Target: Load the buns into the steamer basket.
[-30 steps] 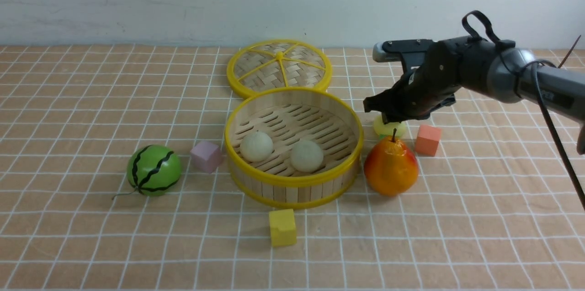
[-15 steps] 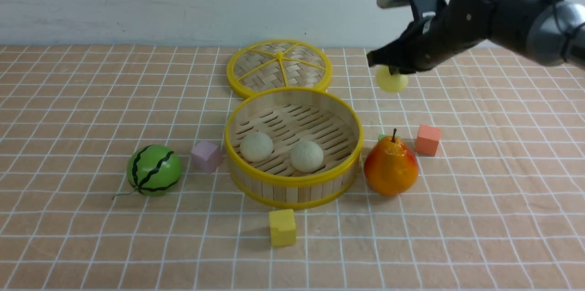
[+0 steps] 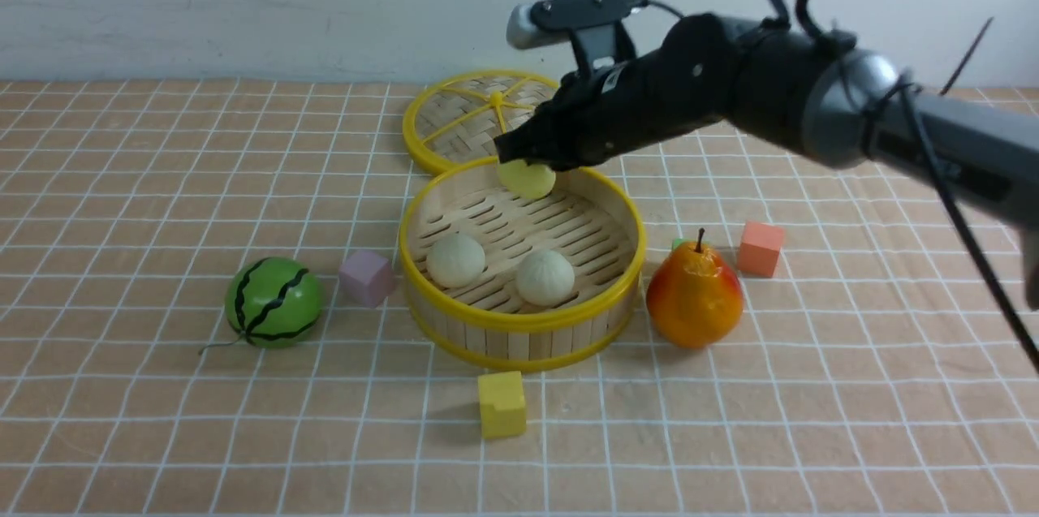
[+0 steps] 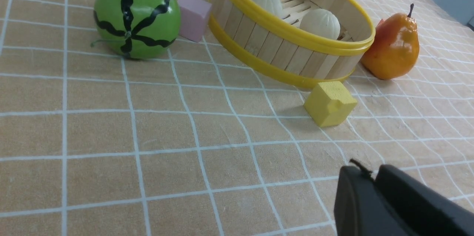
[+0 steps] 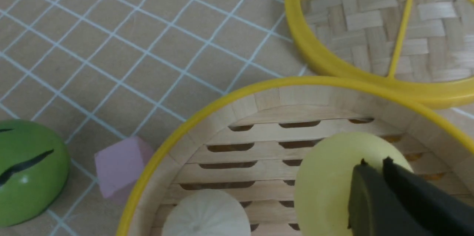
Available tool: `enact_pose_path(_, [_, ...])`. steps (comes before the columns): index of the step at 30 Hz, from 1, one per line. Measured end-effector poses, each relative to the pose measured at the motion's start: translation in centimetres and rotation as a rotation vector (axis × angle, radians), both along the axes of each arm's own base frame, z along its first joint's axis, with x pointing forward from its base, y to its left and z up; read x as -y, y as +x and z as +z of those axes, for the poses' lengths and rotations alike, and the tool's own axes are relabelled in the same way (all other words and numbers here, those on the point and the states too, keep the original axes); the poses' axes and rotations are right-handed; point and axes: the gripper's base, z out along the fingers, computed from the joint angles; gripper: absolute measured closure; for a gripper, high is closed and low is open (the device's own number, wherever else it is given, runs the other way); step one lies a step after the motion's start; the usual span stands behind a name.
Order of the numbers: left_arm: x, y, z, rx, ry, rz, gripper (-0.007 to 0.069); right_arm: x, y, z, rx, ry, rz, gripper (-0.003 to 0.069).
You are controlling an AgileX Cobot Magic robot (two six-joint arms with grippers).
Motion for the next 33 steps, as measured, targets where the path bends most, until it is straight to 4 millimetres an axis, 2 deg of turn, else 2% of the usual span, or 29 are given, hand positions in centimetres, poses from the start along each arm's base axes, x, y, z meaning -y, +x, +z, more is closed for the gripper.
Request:
enact_pose_path(3, [0.0, 0.0, 0.0, 0.000, 0.000, 0.000, 0.0557, -0.3, 0.6, -1.8, -0.004, -0.003, -0.012, 0.0582])
enact_pose_path(4, [0.0, 0.0, 0.0, 0.000, 0.000, 0.000, 0.0556, -0.4, 0.9, -3.0, -0.011, -0.008, -0.019, 0.0532])
enact_pose_path(6, [0.0, 0.0, 0.0, 0.000, 0.000, 0.000, 0.0554, -0.6, 1.0, -4.1, -0.024, -0.017, -0.018, 0.0448])
enact_pose_path(8, [0.0, 0.0, 0.0, 0.000, 0.000, 0.000, 0.0554, -0.7, 1.0, -4.6, -0.034, -0.024, -0.015, 0.0363])
enact_pose_path(9, [0.0, 0.0, 0.0, 0.000, 0.000, 0.000, 0.0554, -0.7, 1.0, -4.7, -0.035, -0.026, -0.014, 0.0354])
enact_pose_path(10, [0.0, 0.0, 0.0, 0.000, 0.000, 0.000, 0.0552, -0.7, 1.0, -4.7, -0.036, -0.035, -0.008, 0.0270])
enact_pose_path(11, [0.0, 0.0, 0.0, 0.000, 0.000, 0.000, 0.0550, -0.6, 0.8, -4.3, -0.036, -0.047, 0.002, 0.0220])
enact_pose_path(13, [0.0, 0.0, 0.0, 0.000, 0.000, 0.000, 0.0549, -0.4, 0.4, -3.2, -0.038, -0.075, 0.024, 0.0165])
enact_pose_path(16, [0.0, 0.0, 0.0, 0.000, 0.000, 0.000, 0.0546, 0.3, -1.2, 0.5, -0.041, -0.130, 0.073, 0.0119])
enact_pose_path(18, [0.0, 0.0, 0.0, 0.000, 0.000, 0.000, 0.0544, 0.8, -2.3, 2.7, -0.051, -0.154, 0.093, 0.0118])
enact_pose_path(19, [0.0, 0.0, 0.0, 0.000, 0.000, 0.000, 0.0542, 1.8, -4.1, 5.8, -0.081, -0.179, 0.102, 0.0130])
enact_pose_path(20, [0.0, 0.0, 0.0, 0.000, 0.000, 0.000, 0.0541, 2.5, -5.4, 7.7, -0.108, -0.192, 0.100, 0.0145])
enact_pose_path(21, [0.0, 0.0, 0.0, 0.000, 0.000, 0.000, 0.0540, 2.6, -5.7, 8.1, -0.115, -0.195, 0.099, 0.0148])
enact_pose_path(22, [0.0, 0.0, 0.0, 0.000, 0.000, 0.000, 0.0537, 4.0, -8.2, 11.1, -0.166, -0.220, 0.090, 0.0186])
enact_pose_path(23, [0.0, 0.0, 0.0, 0.000, 0.000, 0.000, 0.0536, 4.1, -8.3, 11.0, -0.184, -0.225, 0.090, 0.0190])
enact_pose_path(26, [0.0, 0.0, 0.0, 0.000, 0.000, 0.000, 0.0533, 6.4, -12.7, 15.2, -0.267, -0.261, 0.070, 0.0314])
enact_pose_path(30, [0.0, 0.0, 0.0, 0.000, 0.000, 0.000, 0.0533, 8.0, -15.9, 18.6, -0.216, -0.220, 0.049, 0.0455])
enact_pose_path(33, [0.0, 0.0, 0.0, 0.000, 0.000, 0.000, 0.0531, 9.3, -18.3, 20.4, -0.174, -0.198, 0.043, 0.0550])
